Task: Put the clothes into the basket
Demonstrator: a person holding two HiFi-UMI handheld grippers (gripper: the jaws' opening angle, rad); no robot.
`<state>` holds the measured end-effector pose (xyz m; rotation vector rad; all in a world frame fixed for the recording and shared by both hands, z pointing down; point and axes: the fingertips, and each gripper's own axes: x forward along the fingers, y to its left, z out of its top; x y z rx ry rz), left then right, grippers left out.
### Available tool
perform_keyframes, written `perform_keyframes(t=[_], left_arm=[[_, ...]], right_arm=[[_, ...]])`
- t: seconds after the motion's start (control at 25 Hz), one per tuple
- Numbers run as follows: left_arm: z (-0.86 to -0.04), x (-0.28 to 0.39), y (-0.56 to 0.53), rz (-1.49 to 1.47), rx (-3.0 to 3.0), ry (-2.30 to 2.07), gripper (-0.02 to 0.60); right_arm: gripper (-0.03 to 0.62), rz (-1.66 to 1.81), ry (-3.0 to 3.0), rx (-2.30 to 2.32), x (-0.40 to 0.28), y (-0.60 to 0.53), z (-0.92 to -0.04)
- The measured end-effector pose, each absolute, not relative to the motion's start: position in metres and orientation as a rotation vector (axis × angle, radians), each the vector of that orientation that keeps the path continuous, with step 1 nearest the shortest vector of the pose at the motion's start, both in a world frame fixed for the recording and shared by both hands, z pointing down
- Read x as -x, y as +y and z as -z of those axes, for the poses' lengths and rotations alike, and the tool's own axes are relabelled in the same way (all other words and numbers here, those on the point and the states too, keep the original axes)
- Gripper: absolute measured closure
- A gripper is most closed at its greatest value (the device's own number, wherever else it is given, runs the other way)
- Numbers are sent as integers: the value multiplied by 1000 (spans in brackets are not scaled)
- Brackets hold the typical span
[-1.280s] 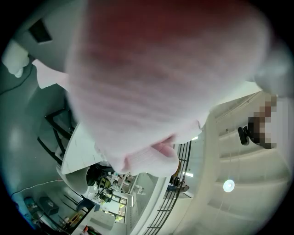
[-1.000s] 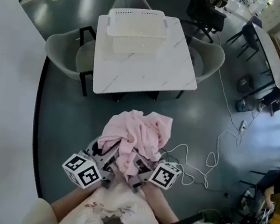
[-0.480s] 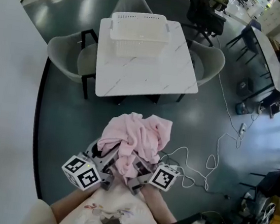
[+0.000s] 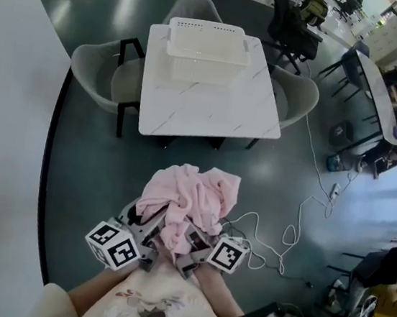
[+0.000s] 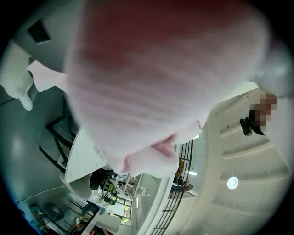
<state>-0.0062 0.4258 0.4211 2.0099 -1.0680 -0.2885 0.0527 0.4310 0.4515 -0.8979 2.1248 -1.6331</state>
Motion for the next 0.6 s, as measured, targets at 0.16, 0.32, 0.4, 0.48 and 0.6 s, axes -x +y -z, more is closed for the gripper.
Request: perform_keyframes(t=[0.16, 0.32, 0.4, 0.48, 0.6], left_arm=[[-425, 14, 426, 306, -1989, -1096, 293], [-426, 12, 412, 301, -1990, -1099, 293], [-425, 10, 404, 297, -1990, -1104, 293], [-423, 8, 393, 291, -1988, -1108, 293], [-419, 4, 374, 277, -1990, -1104, 293]], right_arm=[[201, 1656, 2138, 876, -45, 430, -455], [201, 1655, 2142, 874, -47, 416, -456], [201, 1654, 2142, 872, -49, 407, -456], [201, 1658, 2137, 866, -51, 397, -454], [201, 1657, 2123, 863, -54, 378, -451]])
